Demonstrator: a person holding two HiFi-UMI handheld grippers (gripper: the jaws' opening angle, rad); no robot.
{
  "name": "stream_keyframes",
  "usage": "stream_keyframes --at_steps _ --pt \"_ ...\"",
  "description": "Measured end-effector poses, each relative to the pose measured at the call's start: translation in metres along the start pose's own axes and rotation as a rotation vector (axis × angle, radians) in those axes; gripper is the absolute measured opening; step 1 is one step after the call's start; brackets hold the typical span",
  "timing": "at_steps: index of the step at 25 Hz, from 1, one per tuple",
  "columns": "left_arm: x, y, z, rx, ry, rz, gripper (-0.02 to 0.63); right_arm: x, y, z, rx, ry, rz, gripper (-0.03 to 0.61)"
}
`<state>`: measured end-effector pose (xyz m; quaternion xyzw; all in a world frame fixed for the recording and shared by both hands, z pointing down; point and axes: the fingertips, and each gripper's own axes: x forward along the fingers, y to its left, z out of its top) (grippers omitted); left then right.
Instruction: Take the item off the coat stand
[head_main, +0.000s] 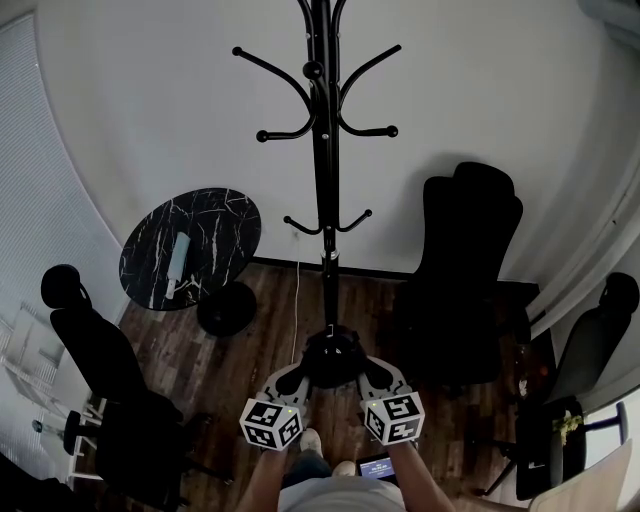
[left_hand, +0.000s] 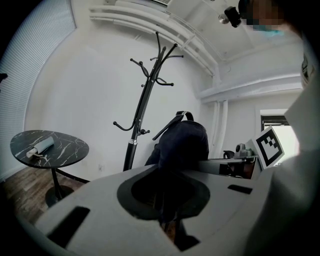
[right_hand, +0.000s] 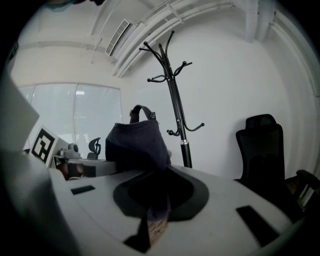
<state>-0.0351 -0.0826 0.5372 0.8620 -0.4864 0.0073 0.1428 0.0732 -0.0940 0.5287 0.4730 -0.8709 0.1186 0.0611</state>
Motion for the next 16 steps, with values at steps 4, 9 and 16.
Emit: stream_keyframes --at_steps 4,9,16 --pt "0.0015 -0.0025 0.0001 0.009 0.003 -0.002 0.026 -0.0008 -0.0027 -0.0012 0.008 0.002 -0.001 0.035" --pt "0.0007 -0.0035 0.0005 0.013 0.004 -0.001 0.026 -0.0017 -0.0027 -0.0012 0.012 0.000 0.000 0.035" --pt "0.0005 -0.0004 0.0000 0.021 0.014 0.002 0.026 0.0008 -0.0005 -0.0017 0.005 0.004 0.012 0.035"
